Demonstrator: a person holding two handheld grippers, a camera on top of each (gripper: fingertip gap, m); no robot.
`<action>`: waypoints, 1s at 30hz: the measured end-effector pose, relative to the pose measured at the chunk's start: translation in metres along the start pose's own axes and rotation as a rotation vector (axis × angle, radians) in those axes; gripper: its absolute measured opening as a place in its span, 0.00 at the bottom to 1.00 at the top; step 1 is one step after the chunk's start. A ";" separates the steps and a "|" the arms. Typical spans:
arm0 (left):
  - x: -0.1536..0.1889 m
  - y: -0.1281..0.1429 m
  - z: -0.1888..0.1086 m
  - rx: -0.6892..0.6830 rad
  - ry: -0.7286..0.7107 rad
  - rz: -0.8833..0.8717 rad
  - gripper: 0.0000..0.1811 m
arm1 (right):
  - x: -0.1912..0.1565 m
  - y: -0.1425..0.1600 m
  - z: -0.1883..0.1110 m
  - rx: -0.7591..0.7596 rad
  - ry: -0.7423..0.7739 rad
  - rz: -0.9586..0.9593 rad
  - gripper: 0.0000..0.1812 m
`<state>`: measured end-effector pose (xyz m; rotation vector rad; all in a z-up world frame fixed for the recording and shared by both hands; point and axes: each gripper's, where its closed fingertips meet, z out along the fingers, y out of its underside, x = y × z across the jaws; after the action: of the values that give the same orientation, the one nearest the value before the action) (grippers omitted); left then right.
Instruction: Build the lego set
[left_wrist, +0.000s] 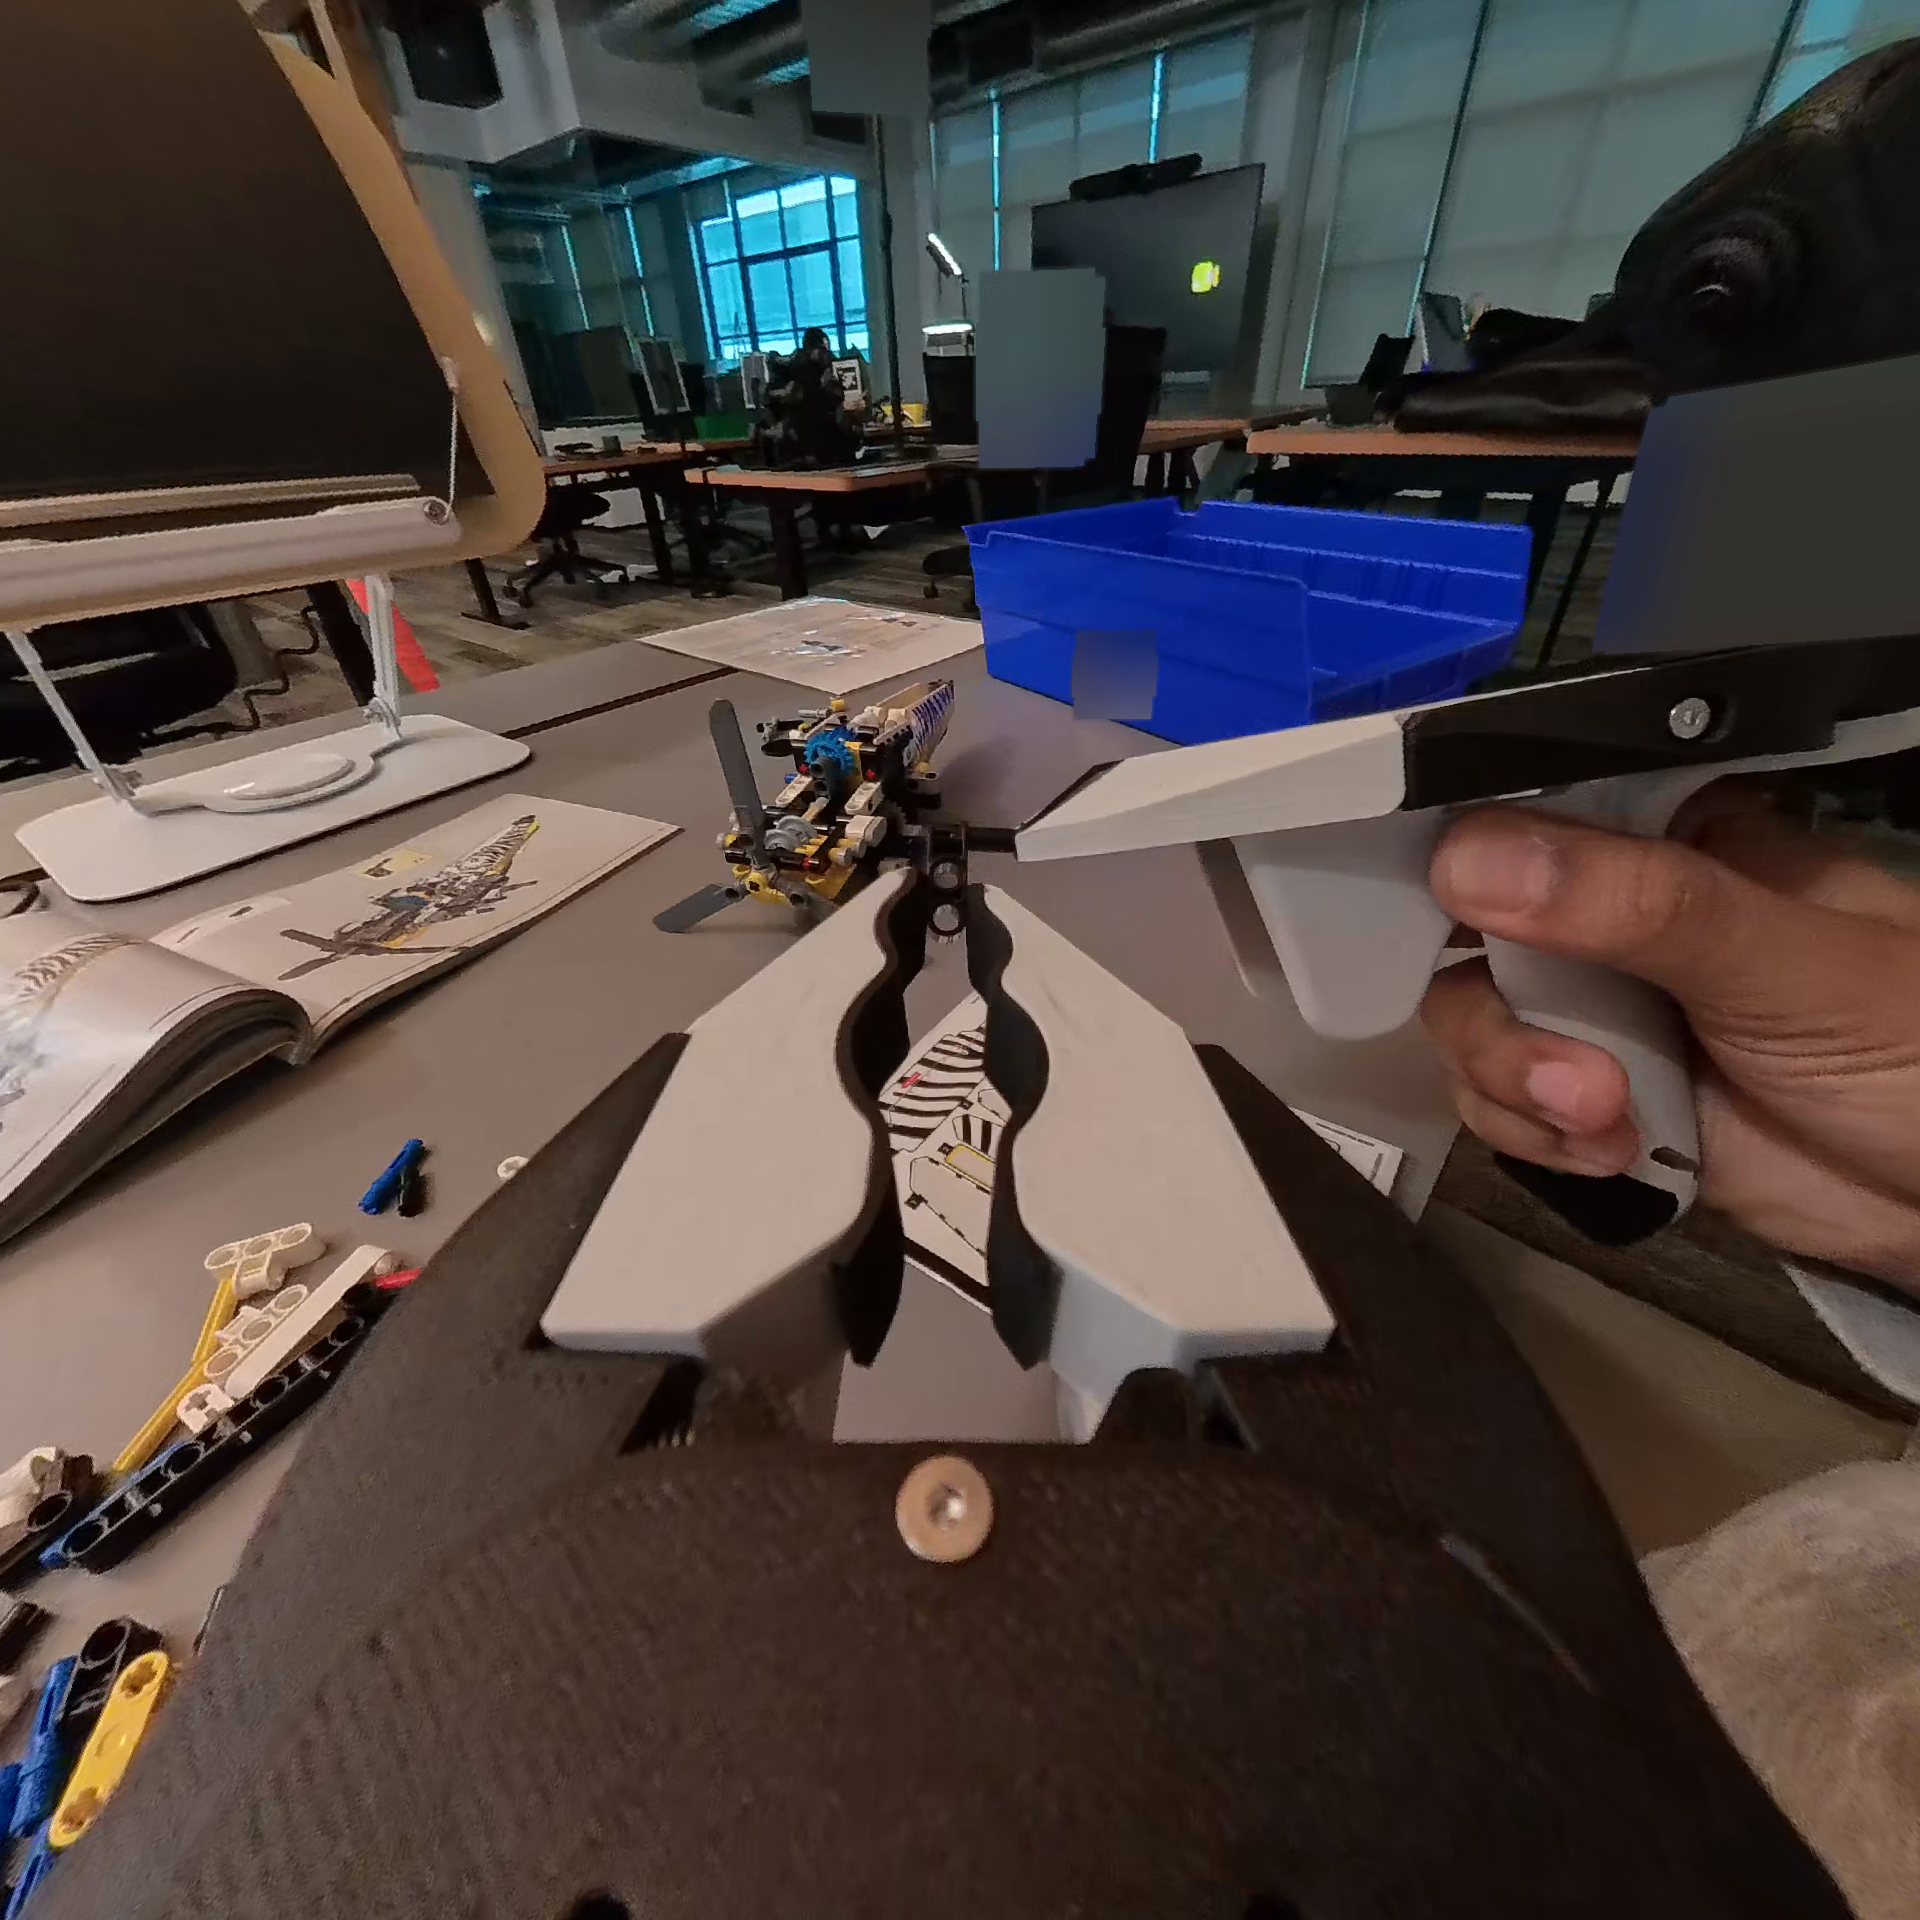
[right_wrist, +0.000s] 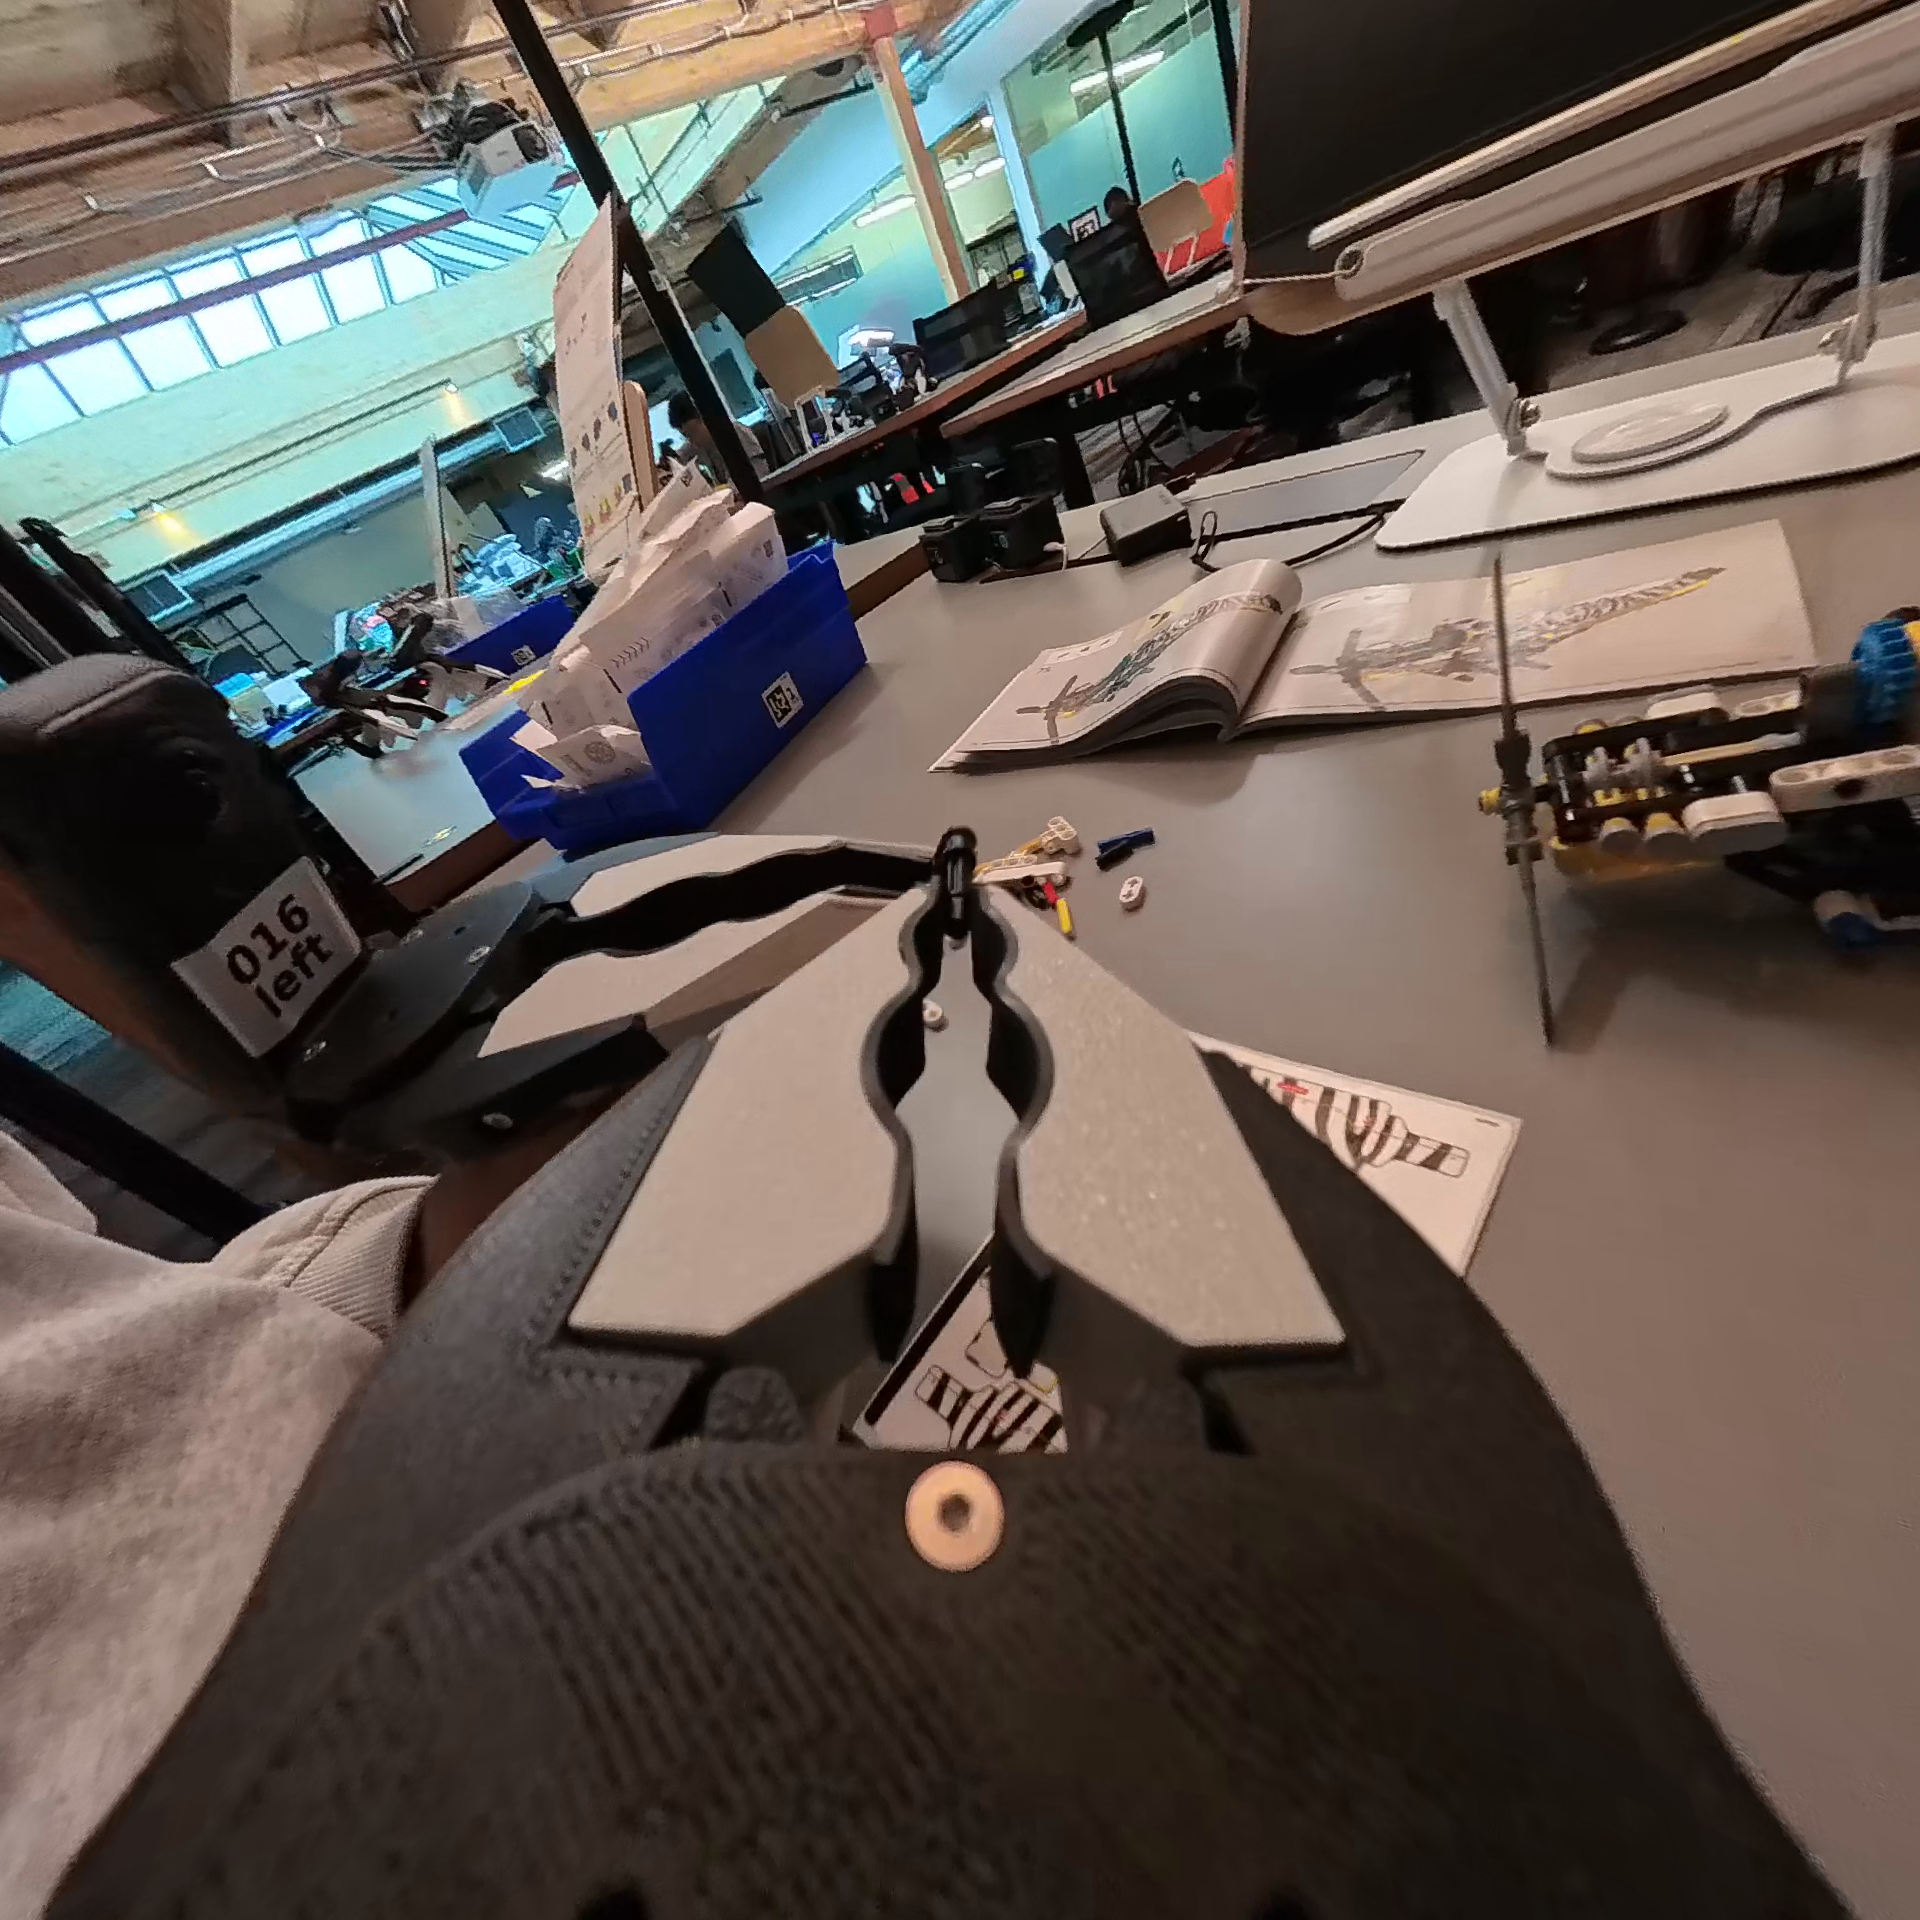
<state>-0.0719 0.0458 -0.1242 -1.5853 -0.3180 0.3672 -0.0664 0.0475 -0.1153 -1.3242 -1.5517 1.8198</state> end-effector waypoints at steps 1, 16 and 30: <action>0.000 0.000 0.000 -0.002 0.006 -0.003 0.02 | 0.000 0.000 0.000 -0.001 -0.005 0.005 0.01; 0.006 0.002 0.000 -0.020 0.033 0.042 0.02 | 0.001 0.004 -0.003 -0.002 -0.051 0.056 0.01; 0.006 0.001 -0.002 -0.009 0.043 0.060 0.03 | -0.001 0.005 -0.002 -0.009 -0.054 0.044 0.01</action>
<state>-0.0651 0.0465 -0.1250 -1.6117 -0.2398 0.3782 -0.0632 0.0465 -0.1192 -1.3338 -1.5721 1.8923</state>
